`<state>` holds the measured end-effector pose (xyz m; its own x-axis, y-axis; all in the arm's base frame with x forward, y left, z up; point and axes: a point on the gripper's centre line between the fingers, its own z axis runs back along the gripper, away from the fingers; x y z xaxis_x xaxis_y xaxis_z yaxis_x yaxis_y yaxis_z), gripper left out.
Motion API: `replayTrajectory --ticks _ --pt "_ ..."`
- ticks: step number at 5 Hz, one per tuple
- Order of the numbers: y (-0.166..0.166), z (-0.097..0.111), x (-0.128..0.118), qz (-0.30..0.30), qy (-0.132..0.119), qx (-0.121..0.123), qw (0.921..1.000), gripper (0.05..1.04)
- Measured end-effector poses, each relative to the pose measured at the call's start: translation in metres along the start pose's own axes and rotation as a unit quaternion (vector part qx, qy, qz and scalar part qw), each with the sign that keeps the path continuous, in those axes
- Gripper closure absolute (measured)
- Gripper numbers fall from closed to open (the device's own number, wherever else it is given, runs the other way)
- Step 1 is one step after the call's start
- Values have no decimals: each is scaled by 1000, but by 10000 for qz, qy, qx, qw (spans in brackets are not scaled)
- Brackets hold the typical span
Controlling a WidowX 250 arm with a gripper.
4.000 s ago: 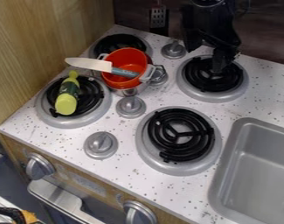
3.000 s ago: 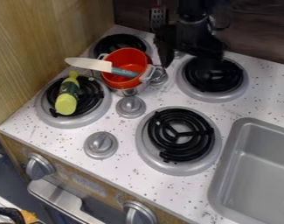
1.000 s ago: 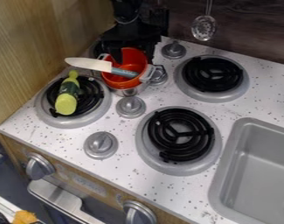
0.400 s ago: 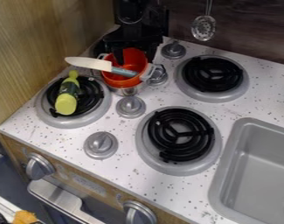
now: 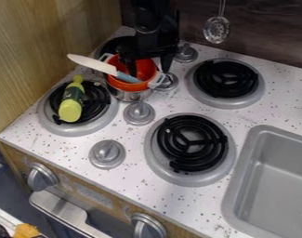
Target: Put the orange pot on the burnsen burner
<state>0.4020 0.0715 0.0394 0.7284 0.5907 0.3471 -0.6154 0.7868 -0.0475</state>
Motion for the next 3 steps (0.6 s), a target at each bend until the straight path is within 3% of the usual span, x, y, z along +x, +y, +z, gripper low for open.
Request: replayTrajectory --ticks 1,2,3 --pt "1 2 -6 209 83 222 9995 85" --pt "0 2 -7 248 78 258 9993 181" --pt "-1 3 -10 300 172 248 9991 410"
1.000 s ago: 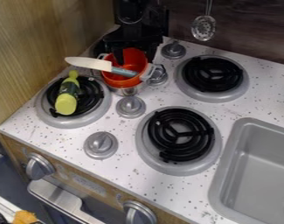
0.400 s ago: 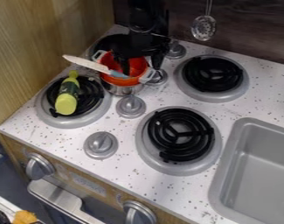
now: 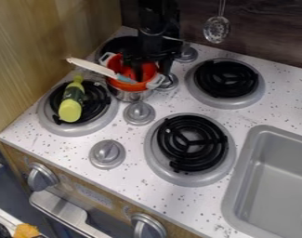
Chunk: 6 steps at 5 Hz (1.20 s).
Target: Put the orange pot on the burnsen burner
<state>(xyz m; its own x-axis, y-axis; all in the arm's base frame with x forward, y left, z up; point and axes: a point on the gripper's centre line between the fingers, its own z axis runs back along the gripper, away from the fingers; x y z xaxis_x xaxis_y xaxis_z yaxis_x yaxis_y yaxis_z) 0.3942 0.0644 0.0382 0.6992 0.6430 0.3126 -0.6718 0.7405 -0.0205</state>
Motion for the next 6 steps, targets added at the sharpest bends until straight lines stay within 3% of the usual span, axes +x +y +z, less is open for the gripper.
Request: replayTrajectory --ticks 1,2,3,6 --pt "-6 1 3 30 -103 -149 9998 741" --pt "-8 0 2 44 -104 -234 9997 937" --pt "-8 2 4 29 -134 -265 9996 1010" --pt "-17 26 4 -437 -105 122 9989 1022"
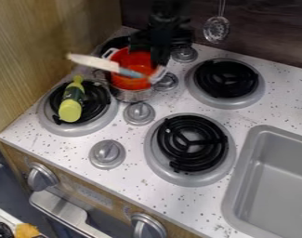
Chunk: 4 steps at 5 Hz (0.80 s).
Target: Put the orange pot on the burnsen burner
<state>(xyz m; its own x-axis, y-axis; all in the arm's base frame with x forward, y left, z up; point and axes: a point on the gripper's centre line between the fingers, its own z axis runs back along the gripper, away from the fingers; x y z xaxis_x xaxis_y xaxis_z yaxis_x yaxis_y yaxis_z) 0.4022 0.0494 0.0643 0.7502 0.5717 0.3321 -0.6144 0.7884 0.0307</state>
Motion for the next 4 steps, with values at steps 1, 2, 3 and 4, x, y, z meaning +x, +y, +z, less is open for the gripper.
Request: replayTrajectory --ticks 1,2,3,4 --pt "-4 9 -2 -133 -37 133 9998 1025" --pt "-5 14 -4 -185 -71 276 9994 1025" --pt "-13 36 -4 -86 -240 186 9995 1025" --pt "-19 49 -18 98 -337 316 9989 1025"
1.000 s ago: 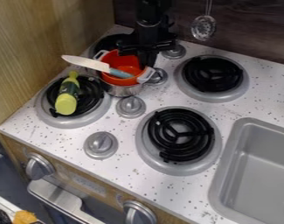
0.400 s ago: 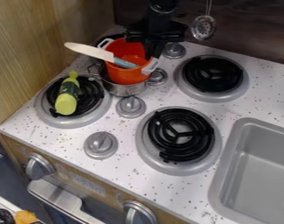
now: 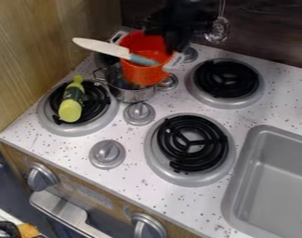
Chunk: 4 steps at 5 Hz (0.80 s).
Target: Put the orange pot on the burnsen burner
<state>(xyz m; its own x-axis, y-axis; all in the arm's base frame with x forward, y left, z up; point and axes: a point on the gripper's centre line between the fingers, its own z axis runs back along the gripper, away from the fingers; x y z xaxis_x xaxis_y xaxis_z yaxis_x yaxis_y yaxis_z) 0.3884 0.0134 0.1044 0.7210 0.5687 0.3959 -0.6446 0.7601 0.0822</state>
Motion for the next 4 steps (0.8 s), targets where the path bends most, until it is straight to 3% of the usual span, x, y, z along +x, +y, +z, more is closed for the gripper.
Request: replayTrajectory --ticks 1,2,4 --pt "-3 10 -9 37 31 134 9999 1025" --pt "-12 15 -25 114 225 161 9996 1025" --pt "-32 28 -59 227 369 -116 9990 1025"
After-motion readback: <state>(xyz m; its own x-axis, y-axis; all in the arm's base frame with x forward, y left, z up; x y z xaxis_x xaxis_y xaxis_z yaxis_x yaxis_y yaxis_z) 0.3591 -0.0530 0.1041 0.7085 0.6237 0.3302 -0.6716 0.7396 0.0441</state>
